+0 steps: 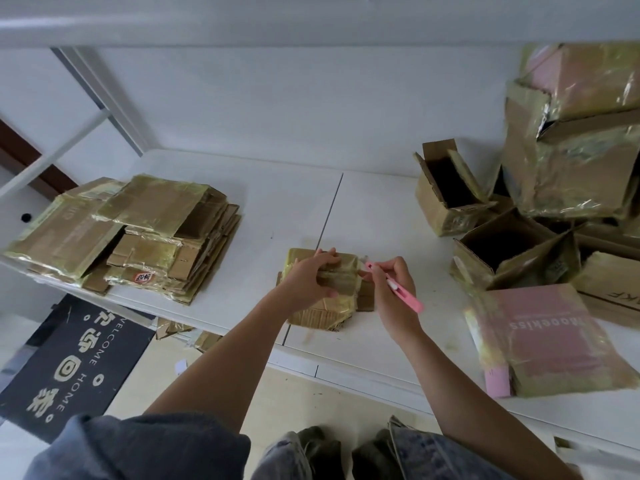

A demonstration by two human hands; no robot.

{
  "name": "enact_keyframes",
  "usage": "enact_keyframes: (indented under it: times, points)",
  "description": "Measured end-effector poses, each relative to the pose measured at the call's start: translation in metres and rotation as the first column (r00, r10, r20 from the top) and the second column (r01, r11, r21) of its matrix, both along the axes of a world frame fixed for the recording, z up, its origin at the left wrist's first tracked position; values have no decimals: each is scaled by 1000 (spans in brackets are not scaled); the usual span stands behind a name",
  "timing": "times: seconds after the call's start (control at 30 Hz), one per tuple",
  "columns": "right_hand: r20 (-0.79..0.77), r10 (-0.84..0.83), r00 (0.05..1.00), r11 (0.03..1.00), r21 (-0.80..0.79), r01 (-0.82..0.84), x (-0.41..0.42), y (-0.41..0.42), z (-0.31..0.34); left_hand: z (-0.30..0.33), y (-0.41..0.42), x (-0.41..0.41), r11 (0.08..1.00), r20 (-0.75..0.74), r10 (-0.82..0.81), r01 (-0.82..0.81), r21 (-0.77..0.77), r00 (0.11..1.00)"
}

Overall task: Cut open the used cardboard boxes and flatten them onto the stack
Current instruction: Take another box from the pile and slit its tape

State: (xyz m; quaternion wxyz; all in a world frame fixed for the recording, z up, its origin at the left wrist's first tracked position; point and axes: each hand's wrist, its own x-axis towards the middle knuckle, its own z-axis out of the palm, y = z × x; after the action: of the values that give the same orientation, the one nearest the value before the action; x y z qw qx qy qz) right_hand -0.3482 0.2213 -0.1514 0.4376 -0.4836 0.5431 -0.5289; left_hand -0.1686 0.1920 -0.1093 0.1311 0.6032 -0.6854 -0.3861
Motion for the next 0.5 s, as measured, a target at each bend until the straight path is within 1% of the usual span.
enact_keyframes:
  times: [0.2,0.37,0.5]
  points:
    - [-54,9,998,1000,-19,-10,4,-3,4,5,-6,-2,1000,21,-14,14,15,1000]
    - [-135,69,988,996,-42,-75,1,5,6,1,-3,-2,1000,34,-29,29,11,999]
    - [-164,89,983,995,-35,-96,-2,17,3,-1,-3,-2,999,45,-39,39,3,998]
